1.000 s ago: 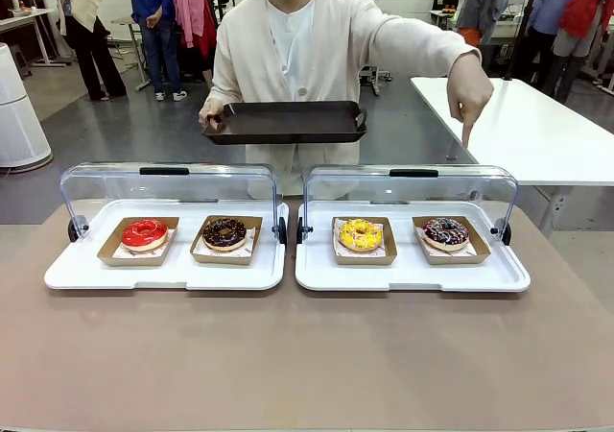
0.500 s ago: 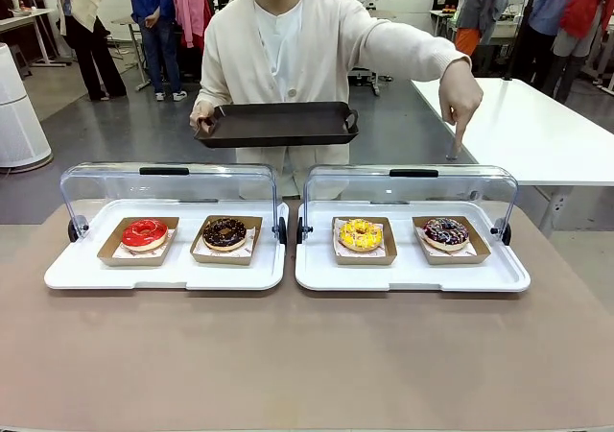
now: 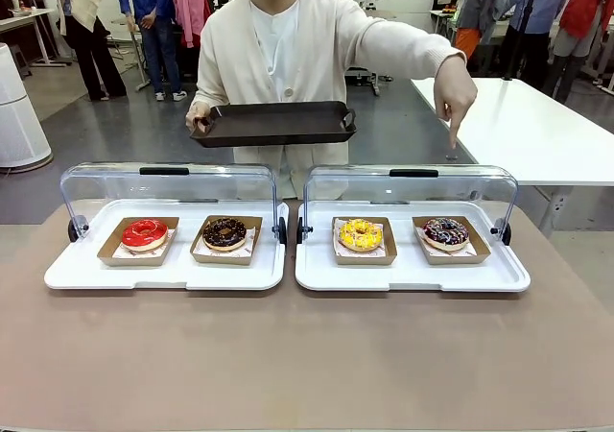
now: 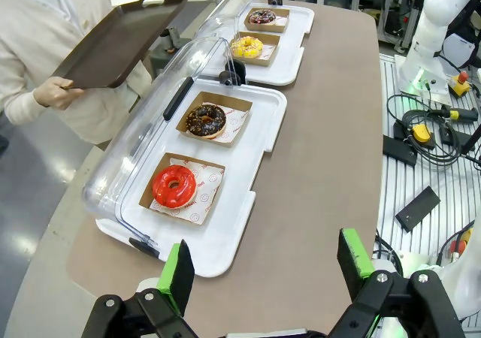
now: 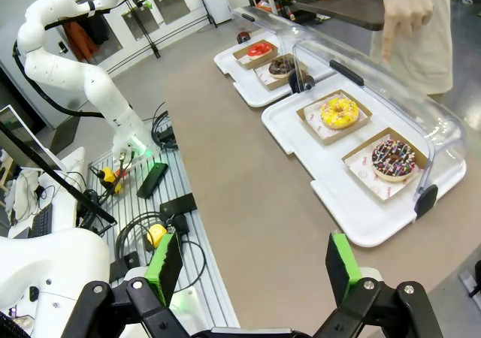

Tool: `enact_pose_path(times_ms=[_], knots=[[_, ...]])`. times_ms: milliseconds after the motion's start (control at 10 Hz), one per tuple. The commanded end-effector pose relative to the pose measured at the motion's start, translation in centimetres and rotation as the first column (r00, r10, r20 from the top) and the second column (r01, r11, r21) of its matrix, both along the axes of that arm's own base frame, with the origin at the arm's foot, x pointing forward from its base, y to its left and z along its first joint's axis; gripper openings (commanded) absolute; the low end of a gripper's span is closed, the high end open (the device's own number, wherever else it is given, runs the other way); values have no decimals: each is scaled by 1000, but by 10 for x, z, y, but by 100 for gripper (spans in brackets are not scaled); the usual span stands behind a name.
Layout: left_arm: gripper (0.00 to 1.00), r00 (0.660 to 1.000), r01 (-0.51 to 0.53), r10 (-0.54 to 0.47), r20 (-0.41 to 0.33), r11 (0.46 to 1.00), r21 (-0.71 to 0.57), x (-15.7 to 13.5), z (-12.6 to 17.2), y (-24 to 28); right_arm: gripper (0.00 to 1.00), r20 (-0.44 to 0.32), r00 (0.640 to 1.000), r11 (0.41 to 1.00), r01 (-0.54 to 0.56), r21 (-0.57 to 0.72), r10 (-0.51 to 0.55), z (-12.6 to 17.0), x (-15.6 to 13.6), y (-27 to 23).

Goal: Provide the desired donut to the person.
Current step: Pick up and lift the Paper togo box containing the Donut pointed at by the person.

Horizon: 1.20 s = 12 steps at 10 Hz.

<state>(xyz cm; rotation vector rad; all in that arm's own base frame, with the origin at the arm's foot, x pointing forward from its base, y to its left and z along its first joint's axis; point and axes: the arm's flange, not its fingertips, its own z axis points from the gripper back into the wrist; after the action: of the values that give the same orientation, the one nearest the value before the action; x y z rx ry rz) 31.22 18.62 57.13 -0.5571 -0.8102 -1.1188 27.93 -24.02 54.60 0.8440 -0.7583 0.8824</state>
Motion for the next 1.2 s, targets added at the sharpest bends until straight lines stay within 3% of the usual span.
enact_pose_path(times_ms=[0,200,400,500,700,1100], knots=[[100,1000,3,-3,13,1000,-10,1,0,0,100,5,1000,1000,2,6,-2,0,1,-1],[100,1000,3,-3,13,1000,-10,1,0,0,100,0,1000,1000,0,0,0,0,0,0],[100,1000,3,-3,13,1000,-10,1,0,0,100,-120,988,980,-120,-160,101,19,37,37],[100,1000,3,-3,13,1000,-10,1,0,0,100,-168,975,950,-186,-249,147,28,54,57],[100,1000,3,-3,13,1000,-10,1,0,0,100,-228,963,881,-228,-415,142,33,88,103],[100,1000,3,-3,13,1000,-10,1,0,0,100,-181,968,695,-250,-674,173,-6,108,199]])
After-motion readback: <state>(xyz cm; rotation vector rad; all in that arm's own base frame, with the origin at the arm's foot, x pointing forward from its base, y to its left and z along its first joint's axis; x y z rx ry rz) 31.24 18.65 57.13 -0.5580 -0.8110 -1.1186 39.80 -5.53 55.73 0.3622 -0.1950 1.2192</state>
